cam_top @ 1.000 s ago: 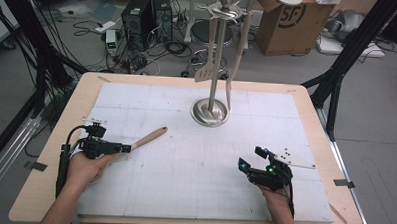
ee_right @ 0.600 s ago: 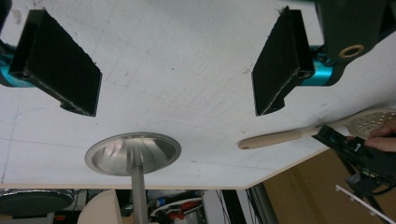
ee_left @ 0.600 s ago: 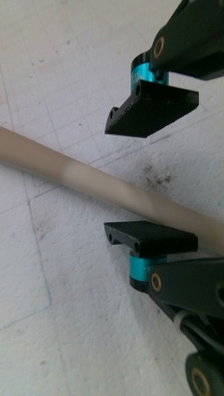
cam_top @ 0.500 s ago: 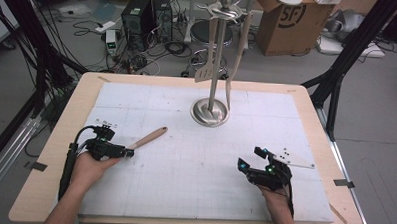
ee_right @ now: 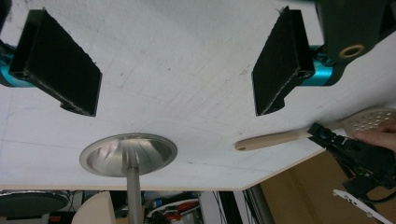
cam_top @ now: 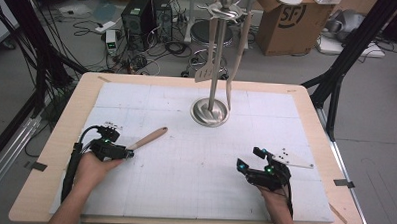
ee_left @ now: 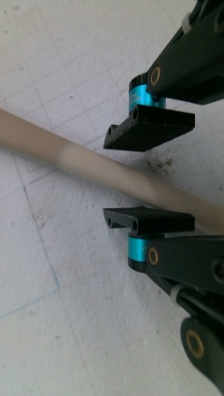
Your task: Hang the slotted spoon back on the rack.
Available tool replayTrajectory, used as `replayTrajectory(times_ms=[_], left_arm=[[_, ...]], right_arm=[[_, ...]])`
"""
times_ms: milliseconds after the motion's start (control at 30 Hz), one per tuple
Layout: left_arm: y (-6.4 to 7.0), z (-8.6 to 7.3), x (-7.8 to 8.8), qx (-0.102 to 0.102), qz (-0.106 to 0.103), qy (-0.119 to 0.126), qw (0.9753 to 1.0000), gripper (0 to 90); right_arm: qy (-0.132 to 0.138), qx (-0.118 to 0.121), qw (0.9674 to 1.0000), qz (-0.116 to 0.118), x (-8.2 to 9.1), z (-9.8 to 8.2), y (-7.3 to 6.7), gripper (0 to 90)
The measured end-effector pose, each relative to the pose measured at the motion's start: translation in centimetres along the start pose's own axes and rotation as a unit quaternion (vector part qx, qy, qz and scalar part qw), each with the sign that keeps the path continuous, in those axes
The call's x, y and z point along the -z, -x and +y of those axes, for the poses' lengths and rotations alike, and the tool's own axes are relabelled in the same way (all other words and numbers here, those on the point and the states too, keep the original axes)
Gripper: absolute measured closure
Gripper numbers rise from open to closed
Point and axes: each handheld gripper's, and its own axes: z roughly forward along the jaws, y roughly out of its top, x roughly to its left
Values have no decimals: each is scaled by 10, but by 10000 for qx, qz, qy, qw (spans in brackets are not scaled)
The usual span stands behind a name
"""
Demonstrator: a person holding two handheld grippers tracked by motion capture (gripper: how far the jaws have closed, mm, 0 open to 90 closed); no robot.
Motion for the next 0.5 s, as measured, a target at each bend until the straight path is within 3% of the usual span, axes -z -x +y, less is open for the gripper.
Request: replayTrajectory(times_ms=[133,233,300,333,367,400,500], left_arm=[[6,0,-1,-236,200,-26,9995,646],[5,0,0,-436,176,-42,9989,674],[1,1,2,-340,165,-42,9993,746],[-3,1,3,-26,52,-35,10000,771],[-7,0,3,121,-124,-6,9999,766],[-8,-1,3,84,-358,24,9993,778],[0,-2,2,-89,-144,27,9999,778]], right_arm=[[11,13,10000,3,0,0,0,150],[5,12,10000,-3,0,0,0,150],[15,-1,10000,-22,1,0,0,150],[27,-3,10000,-21,1,0,1,150],[28,-18,10000,-29,2,0,2,150],[40,-30,10000,-46,2,0,3,150],[40,-76,9999,-59,2,0,4,150]])
